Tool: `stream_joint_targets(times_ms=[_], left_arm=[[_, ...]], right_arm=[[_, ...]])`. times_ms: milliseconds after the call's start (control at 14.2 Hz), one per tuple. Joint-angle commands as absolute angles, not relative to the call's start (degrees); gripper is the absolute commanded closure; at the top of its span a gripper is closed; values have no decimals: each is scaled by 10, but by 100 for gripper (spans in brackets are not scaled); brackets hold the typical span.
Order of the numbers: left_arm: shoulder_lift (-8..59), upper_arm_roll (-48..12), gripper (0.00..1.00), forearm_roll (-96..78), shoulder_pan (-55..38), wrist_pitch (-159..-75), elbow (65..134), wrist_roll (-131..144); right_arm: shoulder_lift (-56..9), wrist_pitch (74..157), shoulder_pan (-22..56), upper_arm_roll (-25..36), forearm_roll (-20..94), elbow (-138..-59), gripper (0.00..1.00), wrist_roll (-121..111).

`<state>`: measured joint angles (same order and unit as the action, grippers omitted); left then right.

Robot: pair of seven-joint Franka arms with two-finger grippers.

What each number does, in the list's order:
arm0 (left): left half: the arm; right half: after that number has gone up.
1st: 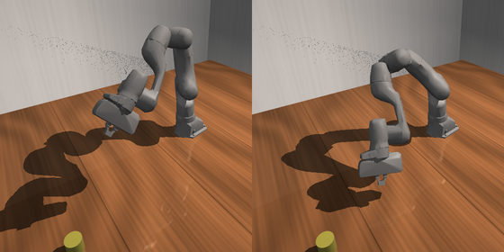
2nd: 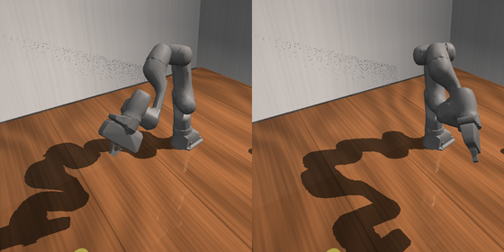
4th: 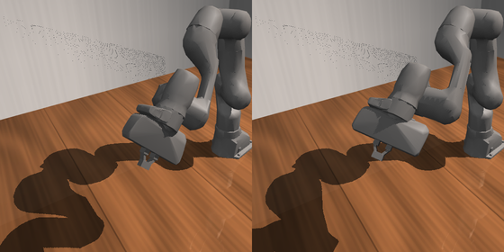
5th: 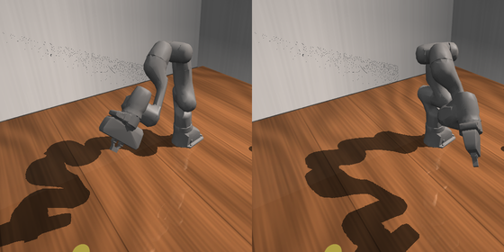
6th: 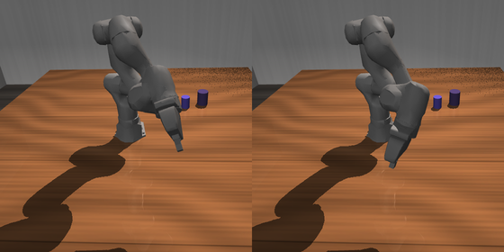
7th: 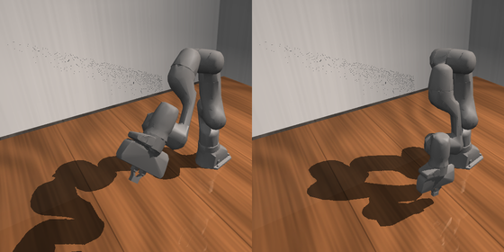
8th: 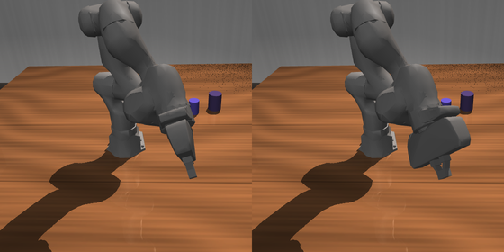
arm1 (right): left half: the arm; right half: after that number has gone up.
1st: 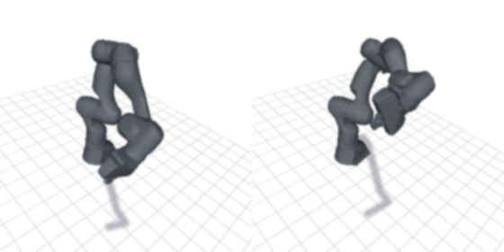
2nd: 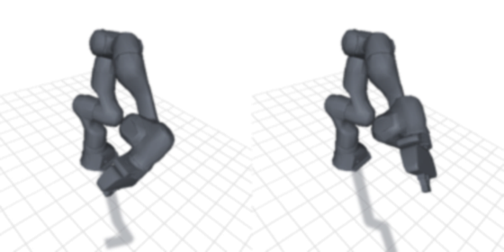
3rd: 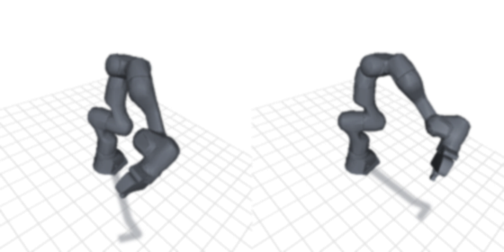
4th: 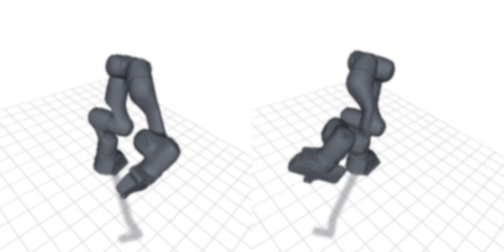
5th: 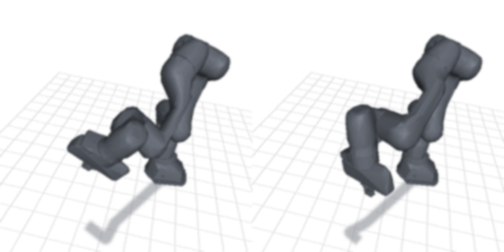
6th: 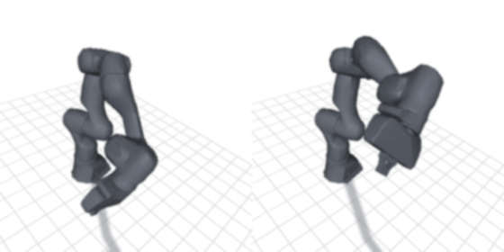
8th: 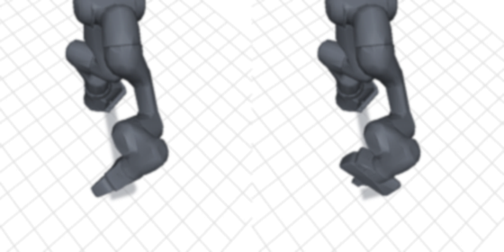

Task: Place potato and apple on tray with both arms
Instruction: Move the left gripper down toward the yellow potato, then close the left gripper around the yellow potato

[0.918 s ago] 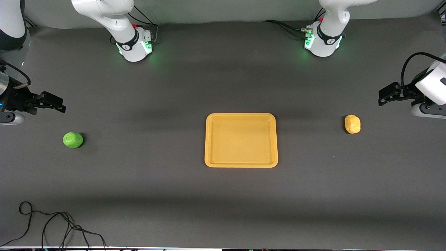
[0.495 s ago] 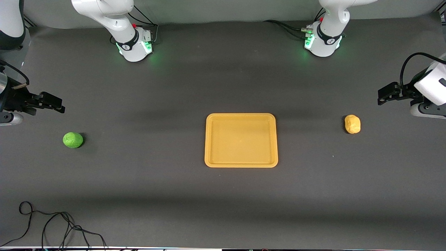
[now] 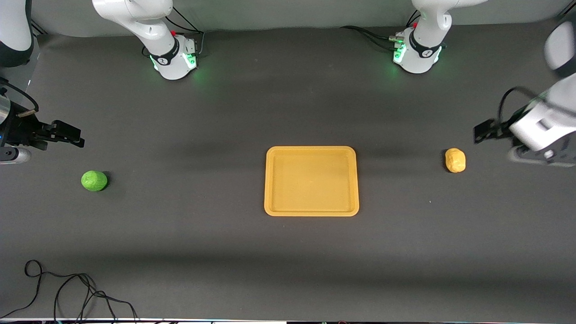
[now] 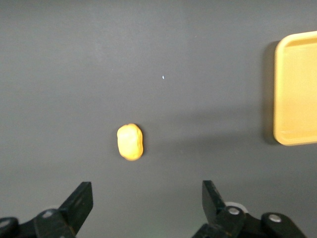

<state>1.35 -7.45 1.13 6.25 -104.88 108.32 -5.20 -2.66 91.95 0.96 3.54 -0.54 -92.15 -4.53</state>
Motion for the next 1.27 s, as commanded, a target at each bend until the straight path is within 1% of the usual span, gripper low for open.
stream_joint_targets(times_ms=[0,71,212,495,636,707,777,848,918,1060,1130,1201], left_arm=[[9,-68,0,17,84,-1193,1235,-57],[24,-68,0,17,97,-1214,1251,-74],[57,-68,0,17,117,-1227,1266,-102],[156,-69,1,17,170,-1330,1273,-174],[191,-69,8,17,179,-1369,1273,-178],[199,-69,9,17,179,-1373,1273,-178],[202,-69,23,15,178,-1373,1274,-178],[204,-69,44,14,176,-1374,1277,-176],[210,-69,56,14,175,-1374,1278,-175],[215,-69,60,14,178,-1371,1278,-176],[215,-69,64,14,178,-1369,1278,-175],[214,-69,65,14,177,-1366,1278,-175]], right_arm=[[-34,908,19,43,2,-904,0,-33],[-35,908,19,43,3,-905,0,-33],[-35,907,19,42,2,-904,0,-34],[-33,906,19,42,3,-911,0,-39],[-33,906,20,42,2,-911,0,-38],[-34,907,20,42,2,-911,0,-38],[-35,907,19,42,2,-911,0,-39],[-35,907,19,42,2,-911,0,-39],[-35,907,20,42,2,-910,0,-40],[-36,907,20,42,2,-909,0,-40],[-36,907,20,42,2,-910,0,-40],[-36,907,20,42,2,-910,0,-40]])
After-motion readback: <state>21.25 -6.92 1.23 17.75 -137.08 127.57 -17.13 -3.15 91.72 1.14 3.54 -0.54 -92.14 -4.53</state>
